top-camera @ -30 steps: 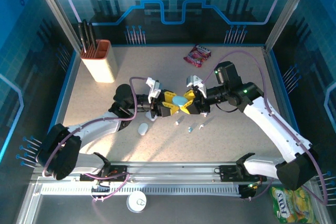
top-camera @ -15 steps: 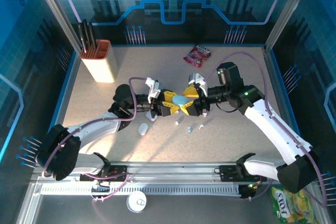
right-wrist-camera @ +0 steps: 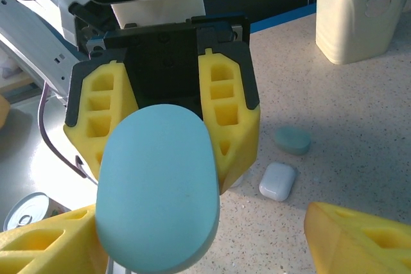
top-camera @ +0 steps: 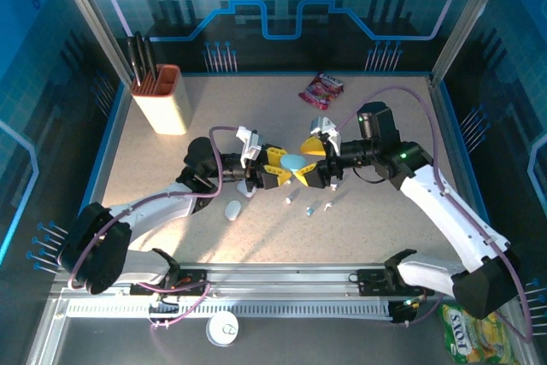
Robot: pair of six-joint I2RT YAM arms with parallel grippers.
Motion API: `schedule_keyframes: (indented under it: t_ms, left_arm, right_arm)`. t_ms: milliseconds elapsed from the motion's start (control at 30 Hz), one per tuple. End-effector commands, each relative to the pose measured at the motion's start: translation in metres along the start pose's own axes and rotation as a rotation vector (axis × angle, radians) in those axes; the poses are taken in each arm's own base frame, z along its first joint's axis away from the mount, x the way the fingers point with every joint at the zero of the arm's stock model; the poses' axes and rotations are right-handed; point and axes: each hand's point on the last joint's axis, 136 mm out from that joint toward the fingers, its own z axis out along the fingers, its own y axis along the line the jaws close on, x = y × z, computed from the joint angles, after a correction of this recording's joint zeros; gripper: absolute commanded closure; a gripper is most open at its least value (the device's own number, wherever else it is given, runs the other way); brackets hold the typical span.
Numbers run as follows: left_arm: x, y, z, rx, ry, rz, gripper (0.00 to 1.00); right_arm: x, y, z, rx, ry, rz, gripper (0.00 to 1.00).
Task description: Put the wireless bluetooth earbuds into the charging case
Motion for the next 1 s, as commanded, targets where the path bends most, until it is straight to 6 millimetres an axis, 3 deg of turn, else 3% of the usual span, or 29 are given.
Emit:
schedule_keyframes:
  t_ms: [0, 267, 400, 600, 867, 967]
  left_arm:
    - [-0.002, -0.019, -0.002, 0.072, 0.006, 0.066, 0.60]
    - [-0.001, -0.019, -0.002, 0.068, 0.004, 0.071, 0.60]
    - [-0.001, -0.019, -0.003, 0.066, 0.003, 0.071, 0.60]
    - [0.001, -0.020, -0.004, 0.060, 0.002, 0.072, 0.61]
    - [0.001, -0.018, -0.006, 0.050, -0.002, 0.077, 0.60]
    - [0.002, -0.011, -0.007, 0.015, -0.008, 0.067, 0.60]
  right_arm:
    - [-0.016, -0.014, -0.010, 0.073, -0.066, -0.026, 0.22]
    - [-0.020, -0.017, -0.013, 0.094, -0.083, -0.024, 0.20]
    - [-0.023, -0.024, -0.016, 0.131, -0.101, -0.027, 0.14]
    - [-0.027, -0.041, -0.020, 0.208, -0.121, -0.006, 0.13]
    - [-0.027, -0.036, -0.019, 0.179, -0.117, -0.006, 0.12]
    - [-0.029, -0.026, -0.021, 0.143, -0.130, -0.030, 0.09]
